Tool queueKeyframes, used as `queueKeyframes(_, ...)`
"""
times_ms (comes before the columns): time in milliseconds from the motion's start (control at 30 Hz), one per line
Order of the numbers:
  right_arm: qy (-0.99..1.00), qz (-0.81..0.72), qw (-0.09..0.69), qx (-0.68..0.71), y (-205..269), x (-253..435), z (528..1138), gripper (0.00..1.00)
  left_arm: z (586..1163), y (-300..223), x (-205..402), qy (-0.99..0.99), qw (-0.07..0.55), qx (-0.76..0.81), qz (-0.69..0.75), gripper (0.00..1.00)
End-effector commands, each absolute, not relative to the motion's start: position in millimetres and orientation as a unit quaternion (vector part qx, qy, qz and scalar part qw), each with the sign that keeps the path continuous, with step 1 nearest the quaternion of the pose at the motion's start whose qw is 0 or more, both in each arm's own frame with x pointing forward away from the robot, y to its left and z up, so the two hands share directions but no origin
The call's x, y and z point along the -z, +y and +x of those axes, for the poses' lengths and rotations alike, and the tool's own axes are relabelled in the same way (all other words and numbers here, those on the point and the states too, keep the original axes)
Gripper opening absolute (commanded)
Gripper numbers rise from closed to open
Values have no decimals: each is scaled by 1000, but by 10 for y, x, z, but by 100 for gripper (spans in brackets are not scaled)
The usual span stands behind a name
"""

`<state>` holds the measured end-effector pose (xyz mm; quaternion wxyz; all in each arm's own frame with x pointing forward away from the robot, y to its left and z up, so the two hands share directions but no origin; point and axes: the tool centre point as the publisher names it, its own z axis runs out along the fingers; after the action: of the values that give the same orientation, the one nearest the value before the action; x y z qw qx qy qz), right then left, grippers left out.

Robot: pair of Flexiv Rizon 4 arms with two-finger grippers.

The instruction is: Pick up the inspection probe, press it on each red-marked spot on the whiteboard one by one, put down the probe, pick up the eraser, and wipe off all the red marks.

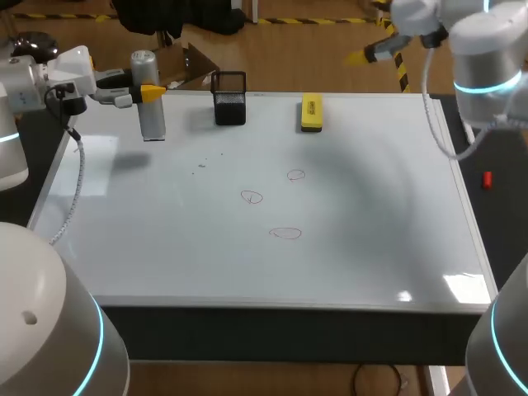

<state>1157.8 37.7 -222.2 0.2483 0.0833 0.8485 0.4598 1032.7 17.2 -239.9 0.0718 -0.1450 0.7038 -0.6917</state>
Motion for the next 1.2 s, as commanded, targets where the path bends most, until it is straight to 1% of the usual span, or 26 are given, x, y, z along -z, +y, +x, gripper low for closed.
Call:
queueKeyframes(33,915,-286,17,-284,595,2332,11817,100,10312,163,2388,704,74,691,-146,0)
queueKeyframes(233,899,-398,-19,-182,686,2422,11846,100,10312,163,2388,704,74,691,-146,0)
queueKeyframes(567,861,-507,-30,-34,701,2782,11787,100,10312,163,2388,704,74,691,-146,0)
queueKeyframes(733,825,-563,-10,37,684,2960,11771,100,10312,163,2388,704,74,691,-146,0)
queueKeyframes(800,818,-573,10,50,684,3027,11784,100,10312,163,2388,704,74,691,-146,0)
queueKeyframes(867,810,-583,23,63,735,2921,11745,100,10312,163,2388,704,74,691,-146,0)
queueKeyframes(1133,775,-623,51,96,761,3036,11754,100,10312,163,2388,704,74,691,-146,0)
queueKeyframes(1200,777,-617,74,98,751,3057,11747,100,10312,163,2388,704,74,691,-146,0)
